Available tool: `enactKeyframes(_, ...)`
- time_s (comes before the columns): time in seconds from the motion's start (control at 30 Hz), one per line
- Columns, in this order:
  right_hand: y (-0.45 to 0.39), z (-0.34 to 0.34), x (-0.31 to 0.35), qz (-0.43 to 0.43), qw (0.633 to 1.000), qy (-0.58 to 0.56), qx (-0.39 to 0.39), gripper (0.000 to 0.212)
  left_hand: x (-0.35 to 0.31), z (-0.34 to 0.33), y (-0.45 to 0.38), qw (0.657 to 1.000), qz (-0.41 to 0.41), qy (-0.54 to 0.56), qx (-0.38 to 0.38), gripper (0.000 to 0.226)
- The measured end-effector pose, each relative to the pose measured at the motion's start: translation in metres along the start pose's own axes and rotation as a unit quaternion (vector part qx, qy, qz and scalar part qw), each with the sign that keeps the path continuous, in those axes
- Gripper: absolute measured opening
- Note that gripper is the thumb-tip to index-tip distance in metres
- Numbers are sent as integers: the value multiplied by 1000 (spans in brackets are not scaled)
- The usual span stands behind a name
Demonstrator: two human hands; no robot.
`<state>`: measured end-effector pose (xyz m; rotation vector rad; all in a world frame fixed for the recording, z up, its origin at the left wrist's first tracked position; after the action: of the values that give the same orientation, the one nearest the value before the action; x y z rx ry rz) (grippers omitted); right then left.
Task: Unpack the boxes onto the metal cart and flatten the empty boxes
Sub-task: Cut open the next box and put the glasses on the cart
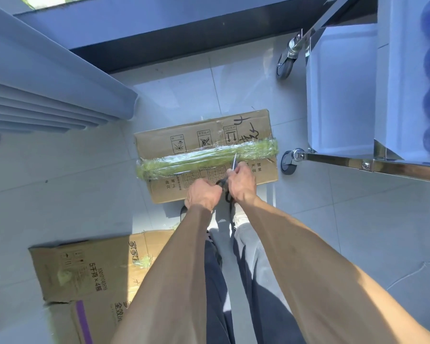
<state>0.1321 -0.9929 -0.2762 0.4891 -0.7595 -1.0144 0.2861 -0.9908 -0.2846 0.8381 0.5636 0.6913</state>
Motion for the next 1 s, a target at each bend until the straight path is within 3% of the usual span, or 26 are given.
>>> enactKeyframes(0.13,9,-12,11,9,1000,-29,0,17,15,2,4,990,85,96,61,17)
enactKeyframes(0.23,25,-24,23,7,999,-30,18,17,31,19,-3,977,134,162,-10,27)
enactKeyframes(0.4,60,-43,34,11,993,82,86,32,36,52,-1,964,144,213,-72,28)
enactKeyframes(0.57,71,-28,46,51,988,139,-28,26,42,76,-3,949,137,241,-152,26)
enactKeyframes(0.67,74,-19,58,119,957,250,-84,38,36,93,0,954,114,202,-190,28)
enactKeyframes(0.8,83,-30,76,234,914,322,-86,30,44,99,0,949,133,193,-212,36)
enactKeyframes(0.9,90,-41,85,310,878,361,-53,32,56,106,-4,939,149,224,-213,35)
enactKeyframes(1.0,102,-61,83,356,853,380,24,29,73,127,0,907,176,277,-262,26)
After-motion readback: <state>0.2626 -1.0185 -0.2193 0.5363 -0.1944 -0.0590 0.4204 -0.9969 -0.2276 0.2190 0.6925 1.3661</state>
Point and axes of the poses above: each hand's wrist, its own y-axis away from the middle knuckle, its own z-axis out of the back of the hand, x = y × z, the point moved 9 cm from there along -y, towards the middle knuckle, and after that the axes turned 11 degrees about -x, right-handed, at the moved point
